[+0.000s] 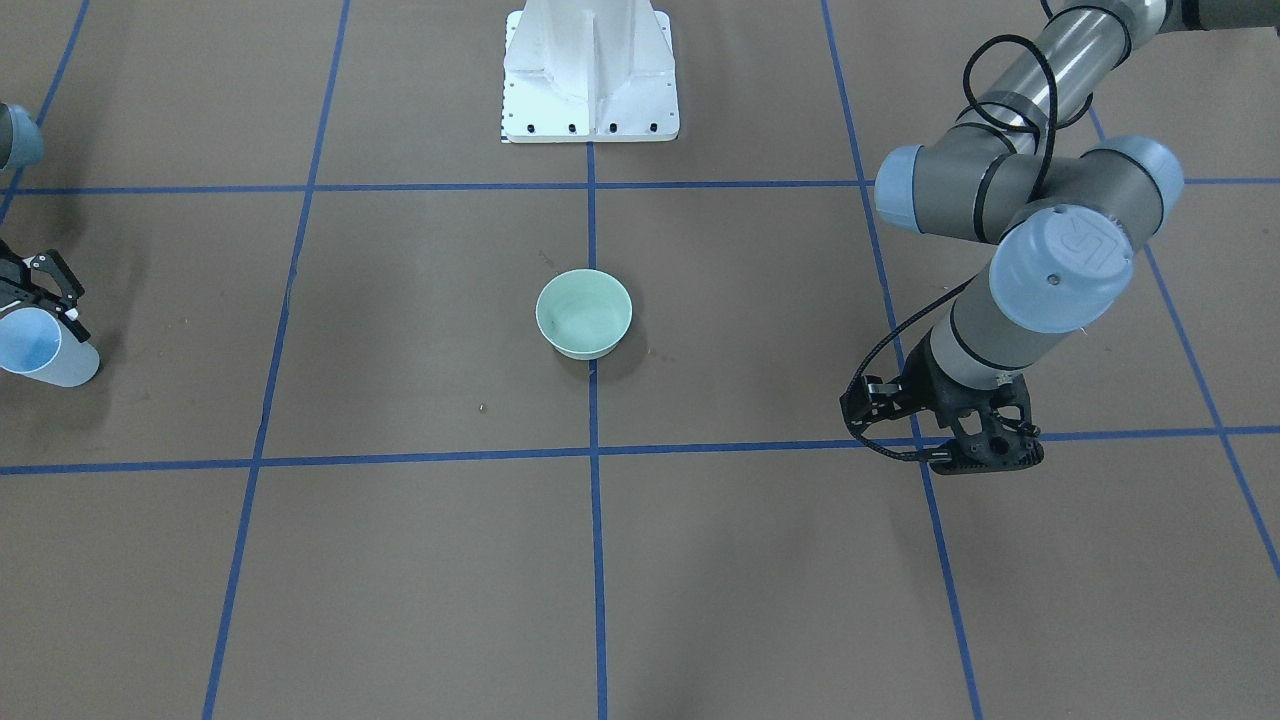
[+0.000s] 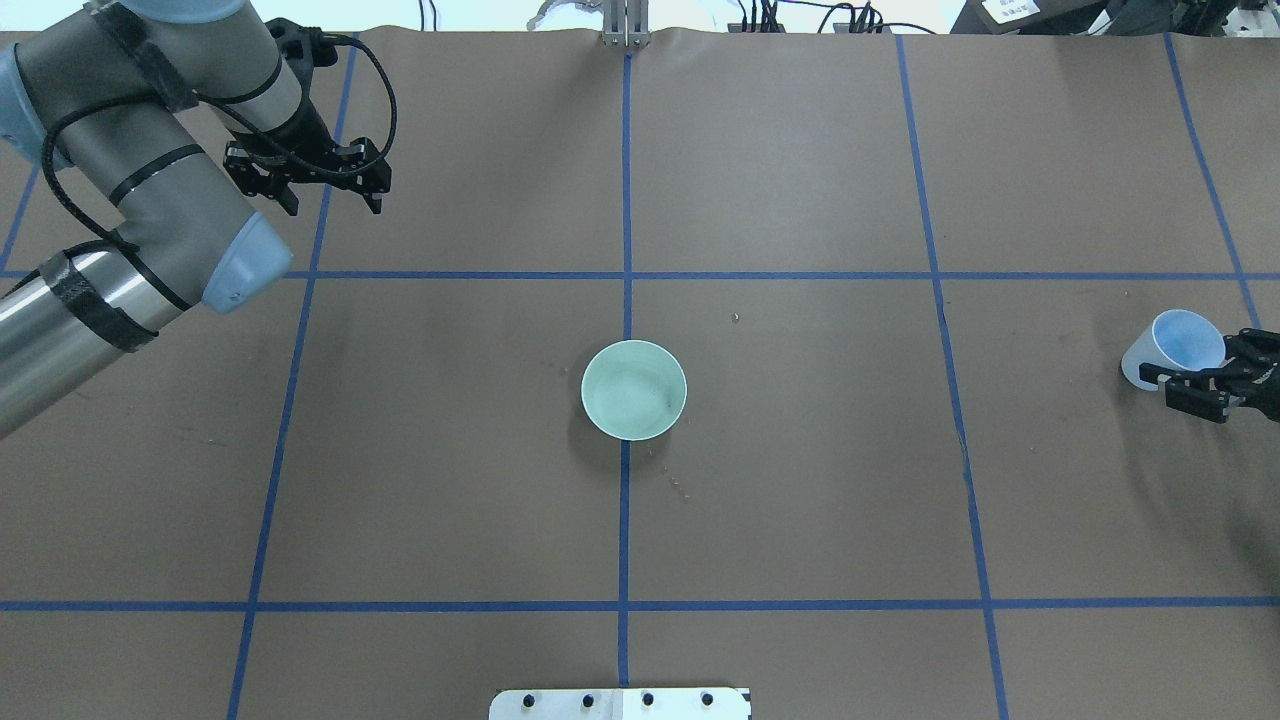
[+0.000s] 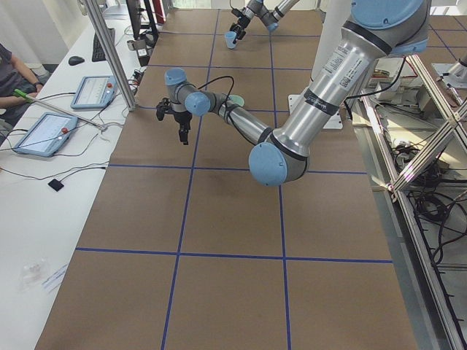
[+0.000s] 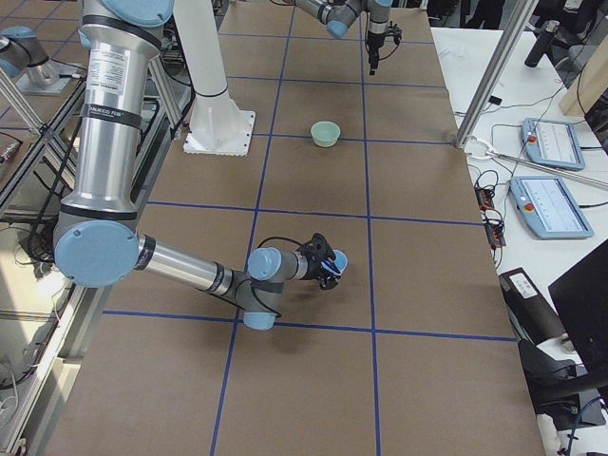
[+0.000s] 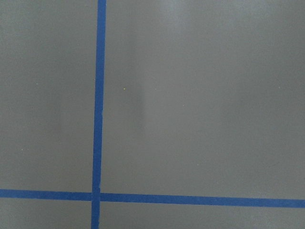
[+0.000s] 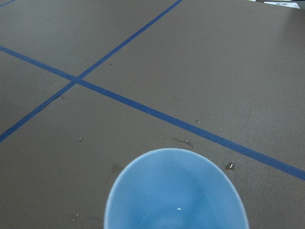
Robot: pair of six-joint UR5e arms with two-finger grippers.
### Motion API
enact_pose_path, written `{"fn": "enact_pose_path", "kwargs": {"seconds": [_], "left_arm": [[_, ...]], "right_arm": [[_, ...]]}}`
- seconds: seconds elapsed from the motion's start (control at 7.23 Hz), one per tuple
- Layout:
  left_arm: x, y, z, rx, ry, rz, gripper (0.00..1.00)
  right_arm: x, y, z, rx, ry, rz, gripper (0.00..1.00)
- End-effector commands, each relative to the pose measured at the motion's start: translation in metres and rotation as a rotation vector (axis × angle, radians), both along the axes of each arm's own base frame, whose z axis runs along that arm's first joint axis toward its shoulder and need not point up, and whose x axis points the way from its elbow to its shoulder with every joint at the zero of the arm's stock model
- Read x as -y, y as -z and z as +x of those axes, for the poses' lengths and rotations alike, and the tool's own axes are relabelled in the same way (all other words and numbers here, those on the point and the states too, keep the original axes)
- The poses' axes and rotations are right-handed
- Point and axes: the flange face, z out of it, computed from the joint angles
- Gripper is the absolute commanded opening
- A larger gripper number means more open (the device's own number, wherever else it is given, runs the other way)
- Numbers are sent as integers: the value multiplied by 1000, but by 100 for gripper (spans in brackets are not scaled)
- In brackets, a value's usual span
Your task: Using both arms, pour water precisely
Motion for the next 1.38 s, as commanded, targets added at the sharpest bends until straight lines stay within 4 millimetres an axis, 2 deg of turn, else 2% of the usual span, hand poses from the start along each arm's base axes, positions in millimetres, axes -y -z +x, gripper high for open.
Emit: {"fn": "enact_pose_path", "kwargs": {"seconds": [0.0, 0.14, 0.41, 0.69, 0.97, 1.11, 1.24], "left_arm": [[0, 1, 0, -1, 0, 1, 99], [-1, 2, 0, -1, 1, 1, 99], [-1, 4, -1, -2, 2, 4, 99], [-3, 10, -3, -11, 17, 0, 99], [-5, 13, -4, -15, 18, 4, 99], [-7, 19, -3, -24, 50, -21, 99], [-36, 45, 19, -62, 63, -44, 99]], "right_arm": [[-1, -4, 1, -3, 1, -8, 99], [-5, -4, 5, -7, -1, -3, 99], [-38, -14, 31, 14, 8, 10, 99], [-54, -7, 44, 27, 7, 12, 99], [-85, -1, 67, 45, 61, 4, 99], [-81, 14, 89, 73, 53, 7, 99], [-62, 22, 114, 94, 52, -30, 99]]}}
